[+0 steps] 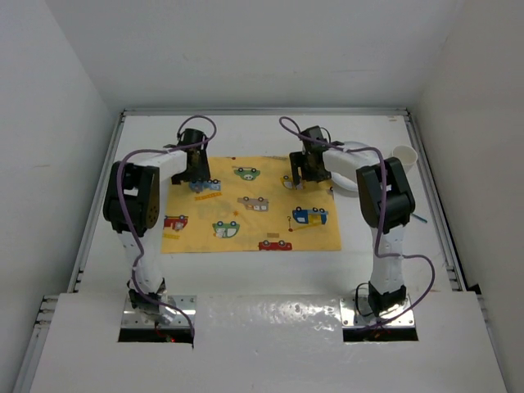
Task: Set the dinner table for one person
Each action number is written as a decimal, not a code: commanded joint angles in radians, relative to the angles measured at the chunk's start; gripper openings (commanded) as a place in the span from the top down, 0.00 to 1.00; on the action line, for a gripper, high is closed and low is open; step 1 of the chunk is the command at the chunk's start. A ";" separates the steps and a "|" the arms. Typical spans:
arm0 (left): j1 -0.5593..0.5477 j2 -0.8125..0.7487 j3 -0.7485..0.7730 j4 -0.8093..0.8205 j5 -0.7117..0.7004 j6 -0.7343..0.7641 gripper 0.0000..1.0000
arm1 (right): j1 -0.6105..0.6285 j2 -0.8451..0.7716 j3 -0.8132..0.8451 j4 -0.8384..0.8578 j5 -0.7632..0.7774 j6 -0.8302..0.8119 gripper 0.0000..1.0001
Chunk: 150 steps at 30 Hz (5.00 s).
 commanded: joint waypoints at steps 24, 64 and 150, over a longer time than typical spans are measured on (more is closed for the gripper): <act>0.057 0.230 0.293 -0.024 0.049 0.012 0.28 | -0.034 0.241 0.335 -0.144 0.054 0.005 0.21; 0.086 -0.057 0.341 -0.087 0.115 -0.026 0.24 | -0.069 0.344 0.539 -0.187 -0.047 -0.053 0.16; 0.058 -0.956 -0.350 -0.125 0.285 0.009 0.11 | -0.250 -0.615 -0.976 0.927 0.238 1.254 0.24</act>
